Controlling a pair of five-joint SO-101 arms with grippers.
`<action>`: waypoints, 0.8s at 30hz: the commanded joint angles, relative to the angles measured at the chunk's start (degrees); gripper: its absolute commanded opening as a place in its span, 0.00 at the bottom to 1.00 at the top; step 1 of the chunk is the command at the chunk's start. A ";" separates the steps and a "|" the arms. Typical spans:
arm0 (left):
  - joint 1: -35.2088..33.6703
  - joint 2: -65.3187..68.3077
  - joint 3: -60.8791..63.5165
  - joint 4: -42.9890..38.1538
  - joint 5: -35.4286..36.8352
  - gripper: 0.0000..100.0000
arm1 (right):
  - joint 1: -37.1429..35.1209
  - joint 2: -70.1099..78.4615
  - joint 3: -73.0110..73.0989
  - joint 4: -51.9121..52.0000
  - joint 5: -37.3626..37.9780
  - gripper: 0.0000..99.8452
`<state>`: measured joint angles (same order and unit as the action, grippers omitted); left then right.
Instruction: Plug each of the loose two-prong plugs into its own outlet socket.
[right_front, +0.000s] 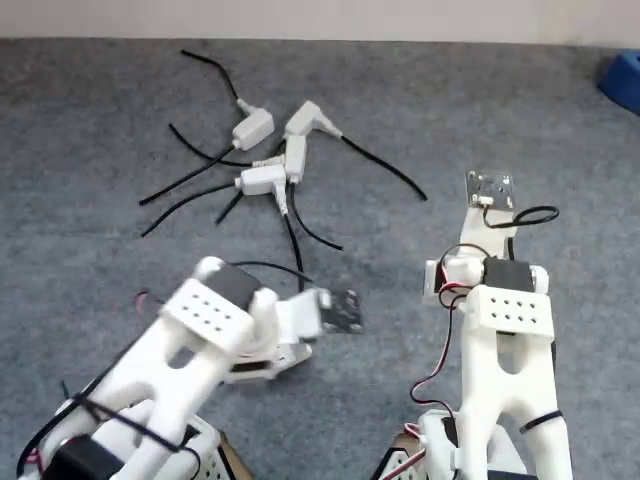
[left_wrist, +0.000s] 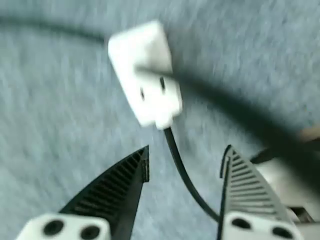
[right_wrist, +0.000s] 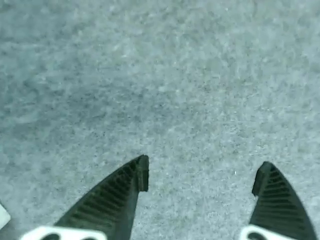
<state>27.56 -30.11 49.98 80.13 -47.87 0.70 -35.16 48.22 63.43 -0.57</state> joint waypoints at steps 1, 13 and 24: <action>4.70 3.03 0.04 -9.05 5.27 0.26 | 0.66 -0.04 -0.31 -0.75 -0.53 0.32; 6.20 18.42 -0.04 -22.59 7.65 0.28 | -0.31 -0.04 0.13 -0.66 1.14 0.32; -4.09 21.76 -7.69 -22.15 2.90 0.00 | -0.92 -0.04 0.13 -0.57 1.32 0.32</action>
<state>29.14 -8.31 47.34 58.59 -44.00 0.62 -35.16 48.48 63.43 0.04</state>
